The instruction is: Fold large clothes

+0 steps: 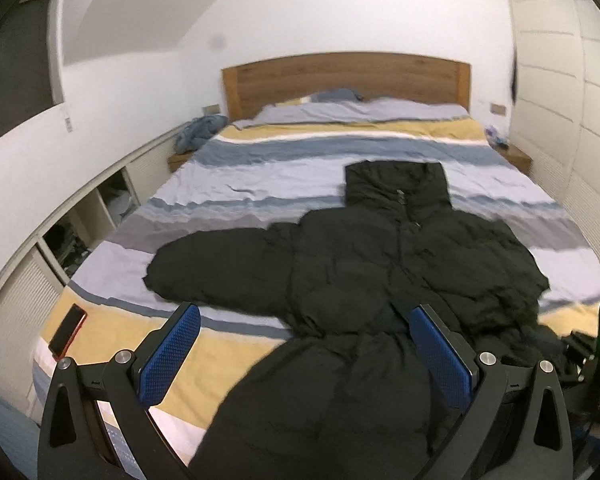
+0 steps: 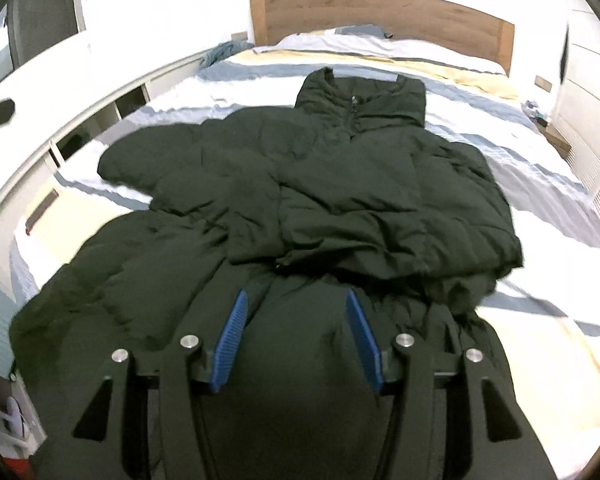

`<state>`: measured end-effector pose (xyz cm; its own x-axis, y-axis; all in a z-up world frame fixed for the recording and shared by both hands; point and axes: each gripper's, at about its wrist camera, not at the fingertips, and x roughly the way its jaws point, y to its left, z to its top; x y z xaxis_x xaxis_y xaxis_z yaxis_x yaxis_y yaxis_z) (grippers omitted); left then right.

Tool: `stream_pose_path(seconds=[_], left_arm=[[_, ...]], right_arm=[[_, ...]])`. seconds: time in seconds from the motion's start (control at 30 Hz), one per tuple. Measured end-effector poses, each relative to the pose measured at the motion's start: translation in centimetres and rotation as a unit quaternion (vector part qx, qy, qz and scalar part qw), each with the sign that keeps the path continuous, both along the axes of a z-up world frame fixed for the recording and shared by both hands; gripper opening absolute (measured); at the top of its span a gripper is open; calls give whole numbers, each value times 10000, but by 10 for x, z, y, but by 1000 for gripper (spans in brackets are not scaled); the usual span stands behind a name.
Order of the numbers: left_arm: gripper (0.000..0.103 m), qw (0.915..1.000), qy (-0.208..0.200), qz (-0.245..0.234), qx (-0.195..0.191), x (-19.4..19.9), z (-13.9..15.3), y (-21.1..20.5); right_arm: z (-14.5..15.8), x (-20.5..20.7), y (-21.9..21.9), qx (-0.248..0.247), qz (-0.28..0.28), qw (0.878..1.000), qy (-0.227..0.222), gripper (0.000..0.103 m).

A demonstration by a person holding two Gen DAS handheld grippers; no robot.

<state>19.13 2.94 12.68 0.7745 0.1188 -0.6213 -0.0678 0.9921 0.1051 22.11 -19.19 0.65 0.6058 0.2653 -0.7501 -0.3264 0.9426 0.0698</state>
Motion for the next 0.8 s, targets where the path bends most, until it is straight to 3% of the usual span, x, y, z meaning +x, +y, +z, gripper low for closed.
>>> stream_pose_path(seconds=[0.13,0.37,0.57,0.8], left_arm=[[102,9997,76,-184,105,-6,-6,-22],[102,9992,302,-252,-59,7,-25,-49],[102,9982,465,-381,-44,37,-43,-81],[102,9967,544,-597,74,82,-63,-124]], right_arm=[[16,-18,-17,-13,-171,9998,-105,50],[41,-24,-70,20,-798,9964,-290,50],[52,-7,-109,125,-1214,9918,-369,50],[41,34,-129,134,-1413,9895,-279,50]])
